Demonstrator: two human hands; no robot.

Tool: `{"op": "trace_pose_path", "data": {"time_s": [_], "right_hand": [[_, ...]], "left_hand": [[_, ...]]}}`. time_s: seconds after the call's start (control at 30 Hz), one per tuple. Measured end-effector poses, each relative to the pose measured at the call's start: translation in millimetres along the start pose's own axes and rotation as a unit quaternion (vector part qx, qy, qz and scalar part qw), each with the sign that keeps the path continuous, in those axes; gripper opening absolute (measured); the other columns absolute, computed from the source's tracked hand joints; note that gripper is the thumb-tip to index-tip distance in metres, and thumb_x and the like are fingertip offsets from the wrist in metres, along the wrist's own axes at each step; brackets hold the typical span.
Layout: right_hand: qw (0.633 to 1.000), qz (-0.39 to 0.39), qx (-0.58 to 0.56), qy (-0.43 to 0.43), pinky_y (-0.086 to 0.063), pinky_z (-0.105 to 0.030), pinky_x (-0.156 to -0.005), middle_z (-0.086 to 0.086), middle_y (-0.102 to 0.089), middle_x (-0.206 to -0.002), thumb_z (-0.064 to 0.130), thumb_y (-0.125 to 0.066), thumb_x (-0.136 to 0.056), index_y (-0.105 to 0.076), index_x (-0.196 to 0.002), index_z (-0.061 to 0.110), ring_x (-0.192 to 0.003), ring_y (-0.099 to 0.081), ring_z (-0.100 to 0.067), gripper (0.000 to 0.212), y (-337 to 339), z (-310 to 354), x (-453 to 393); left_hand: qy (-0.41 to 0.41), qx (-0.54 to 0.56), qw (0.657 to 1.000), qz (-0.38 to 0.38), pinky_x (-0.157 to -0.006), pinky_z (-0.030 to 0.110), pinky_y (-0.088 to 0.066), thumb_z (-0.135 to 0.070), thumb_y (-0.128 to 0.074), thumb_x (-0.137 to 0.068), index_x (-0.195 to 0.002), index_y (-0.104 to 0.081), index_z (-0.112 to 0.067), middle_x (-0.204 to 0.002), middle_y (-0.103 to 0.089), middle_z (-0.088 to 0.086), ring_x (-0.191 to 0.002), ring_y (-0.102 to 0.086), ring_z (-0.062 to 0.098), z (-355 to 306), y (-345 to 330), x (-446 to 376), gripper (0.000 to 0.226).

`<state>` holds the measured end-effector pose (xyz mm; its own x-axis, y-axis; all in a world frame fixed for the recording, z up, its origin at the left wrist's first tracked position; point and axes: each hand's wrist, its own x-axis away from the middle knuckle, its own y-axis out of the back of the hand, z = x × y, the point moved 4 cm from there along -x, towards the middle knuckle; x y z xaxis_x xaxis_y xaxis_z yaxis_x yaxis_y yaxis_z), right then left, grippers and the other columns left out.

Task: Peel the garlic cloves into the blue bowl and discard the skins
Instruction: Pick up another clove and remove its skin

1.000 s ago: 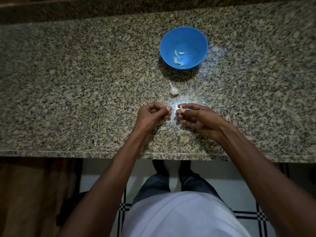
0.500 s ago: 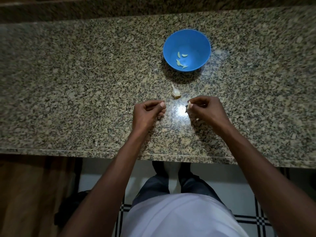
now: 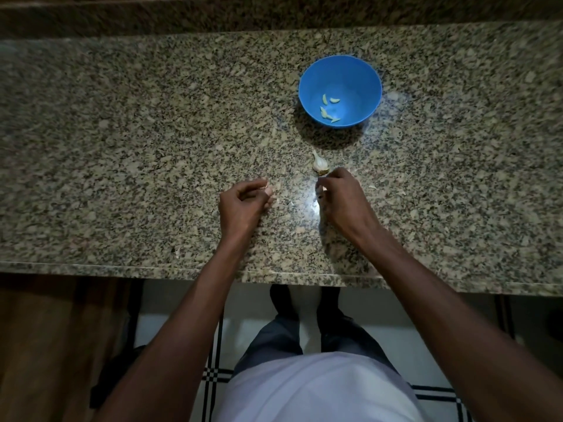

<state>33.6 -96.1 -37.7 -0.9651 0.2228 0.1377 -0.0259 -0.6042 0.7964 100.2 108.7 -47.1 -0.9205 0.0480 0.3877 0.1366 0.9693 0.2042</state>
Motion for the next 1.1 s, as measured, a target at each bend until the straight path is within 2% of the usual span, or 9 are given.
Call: {"op": "trace_pose_path", "data": {"time_s": [0.13, 0.2, 0.27, 0.4, 0.6, 0.77, 0.87, 1.03, 1.1], "right_hand": [[0.999, 0.037, -0.001, 0.005, -0.049, -0.053, -0.091, -0.019, -0.048, -0.121, -0.005, -0.052, -0.096, -0.059, -0.114, 0.007, -0.109, -0.051, -0.042, 0.023, -32.3, 18.6, 12.5], [0.998, 0.048, -0.024, 0.028, -0.053, -0.047, -0.092, -0.017, -0.049, -0.123, -0.006, -0.052, -0.098, -0.059, -0.121, 0.005, -0.108, -0.051, -0.038, 0.026, -40.6, 34.2, 21.3], [0.998, 0.039, -0.043, 0.023, -0.054, -0.024, -0.087, -0.017, -0.054, -0.123, -0.006, -0.053, -0.100, -0.062, -0.129, -0.004, -0.104, -0.055, -0.030, 0.030, -37.4, 40.8, 22.5], [1.000, -0.011, -0.017, 0.020, -0.055, -0.035, -0.100, -0.020, -0.061, -0.131, -0.003, -0.058, -0.100, -0.066, -0.131, 0.001, -0.113, -0.059, -0.026, 0.033, -15.9, 34.4, 3.5], [0.957, 0.092, 0.139, 0.236, -0.053, -0.044, -0.101, -0.020, -0.055, -0.142, 0.005, -0.063, -0.098, -0.062, -0.139, 0.005, -0.126, -0.053, -0.033, 0.040, -28.3, 64.0, -1.7], [0.935, 0.116, 0.180, 0.284, -0.055, -0.040, -0.101, -0.020, -0.056, -0.142, -0.004, -0.060, -0.096, -0.061, -0.140, 0.001, -0.126, -0.055, -0.031, 0.044, -23.8, 47.1, 38.6], [0.960, 0.141, 0.126, 0.204, -0.051, -0.036, -0.104, -0.014, -0.053, -0.144, -0.001, -0.057, -0.093, -0.061, -0.140, 0.005, -0.129, -0.052, -0.027, 0.047, -9.6, 26.0, 49.3], [0.991, -0.104, 0.066, -0.060, -0.047, -0.030, -0.097, -0.021, -0.064, -0.125, -0.006, -0.056, -0.093, -0.072, -0.124, -0.002, -0.114, -0.061, -0.034, 0.035, 43.4, -33.7, 33.4], [0.981, -0.112, 0.089, -0.134, -0.051, -0.038, -0.093, -0.023, -0.062, -0.115, -0.007, -0.057, -0.092, -0.072, -0.116, -0.003, -0.110, -0.059, -0.041, 0.029, 46.7, -58.6, 30.5]], "left_hand": [[-0.008, 0.008, 1.000, 0.005, -0.077, 0.025, -0.062, -0.005, -0.078, -0.089, -0.112, -0.076, -0.006, -0.105, -0.078, 0.005, -0.091, -0.077, 0.015, 3.1, 7.4, 3.0, 0.023], [-0.008, 0.014, 1.000, 0.002, -0.078, 0.027, -0.063, -0.005, -0.078, -0.089, -0.110, -0.077, -0.007, -0.104, -0.078, 0.004, -0.091, -0.077, 0.015, 5.2, 12.5, 3.3, 0.021], [-0.015, 0.016, 1.000, 0.000, -0.079, 0.028, -0.063, -0.005, -0.078, -0.089, -0.110, -0.077, -0.006, -0.106, -0.078, 0.004, -0.093, -0.077, 0.015, 7.3, 19.0, 2.8, 0.020], [-0.015, 0.030, 0.999, -0.007, -0.080, 0.028, -0.063, -0.006, -0.078, -0.090, -0.110, -0.077, -0.007, -0.108, -0.078, 0.006, -0.095, -0.077, 0.017, 11.5, 32.1, 1.7, 0.020], [-0.028, 0.016, 0.999, -0.008, -0.078, 0.026, -0.062, -0.007, -0.078, -0.090, -0.107, -0.078, -0.006, -0.103, -0.079, 0.002, -0.092, -0.076, 0.016, 14.7, 40.8, 6.7, 0.016], [-0.031, 0.018, 0.999, 0.000, -0.080, 0.031, -0.064, -0.008, -0.079, -0.090, -0.106, -0.078, -0.008, -0.106, -0.078, 0.001, -0.095, -0.076, 0.015, 19.6, 41.4, 6.9, 0.017], [-0.031, 0.012, 0.999, 0.002, -0.080, 0.030, -0.063, -0.008, -0.079, -0.090, -0.108, -0.078, -0.008, -0.107, -0.078, -0.003, -0.095, -0.076, 0.013, 22.8, 38.9, 9.7, 0.018], [-0.032, 0.022, 0.999, 0.004, -0.073, 0.024, -0.061, -0.003, -0.076, -0.091, -0.105, -0.078, -0.004, -0.101, -0.077, 0.000, -0.088, -0.077, 0.019, 24.0, 26.5, 12.4, 0.014], [-0.036, 0.014, 0.999, 0.013, -0.070, 0.023, -0.060, -0.005, -0.076, -0.092, -0.105, -0.078, -0.003, -0.095, -0.077, 0.007, -0.082, -0.077, 0.019, 22.6, 19.3, 13.0, 0.013]]}}
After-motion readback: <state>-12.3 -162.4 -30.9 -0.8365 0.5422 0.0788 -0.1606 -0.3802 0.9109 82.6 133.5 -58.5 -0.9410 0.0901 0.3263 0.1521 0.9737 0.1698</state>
